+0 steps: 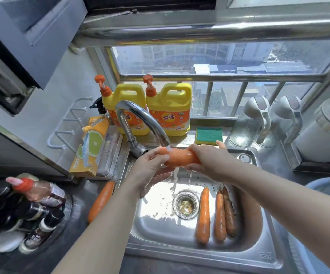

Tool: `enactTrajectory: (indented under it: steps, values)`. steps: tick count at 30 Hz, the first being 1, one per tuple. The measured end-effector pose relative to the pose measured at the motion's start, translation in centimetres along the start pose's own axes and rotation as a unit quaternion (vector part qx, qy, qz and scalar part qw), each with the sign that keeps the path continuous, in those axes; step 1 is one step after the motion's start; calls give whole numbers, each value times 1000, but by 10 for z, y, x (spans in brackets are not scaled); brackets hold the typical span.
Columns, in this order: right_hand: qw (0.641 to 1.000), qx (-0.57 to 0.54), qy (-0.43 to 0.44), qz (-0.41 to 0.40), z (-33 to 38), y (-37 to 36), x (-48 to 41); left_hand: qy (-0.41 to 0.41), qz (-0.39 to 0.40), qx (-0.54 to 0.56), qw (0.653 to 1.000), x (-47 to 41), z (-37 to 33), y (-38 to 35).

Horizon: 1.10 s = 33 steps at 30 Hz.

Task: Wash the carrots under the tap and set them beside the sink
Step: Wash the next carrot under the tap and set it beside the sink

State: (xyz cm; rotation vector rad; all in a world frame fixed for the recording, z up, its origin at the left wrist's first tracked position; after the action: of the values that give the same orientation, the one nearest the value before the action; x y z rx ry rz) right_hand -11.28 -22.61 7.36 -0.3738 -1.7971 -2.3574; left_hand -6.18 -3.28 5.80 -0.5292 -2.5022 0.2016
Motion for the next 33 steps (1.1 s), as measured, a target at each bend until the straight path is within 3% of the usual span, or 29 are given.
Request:
enactTrajectory:
  steps: [33]
  values:
    - [1000,-23,-21,5,0,7,1,13,1,43,999,1,0,-6]
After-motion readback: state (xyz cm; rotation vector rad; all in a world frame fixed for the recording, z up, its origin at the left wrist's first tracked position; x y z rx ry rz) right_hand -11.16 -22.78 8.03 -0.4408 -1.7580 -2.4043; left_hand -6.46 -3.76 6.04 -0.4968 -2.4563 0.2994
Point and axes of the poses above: each hand's wrist, its own x-axis away from the middle knuckle, its own y-axis out of the back of the hand, z = x × y, the point moved 1 cm from there along -x, towards the middle knuckle, and after that the axes turned 1 degree about -y, right-handed, at the moved point
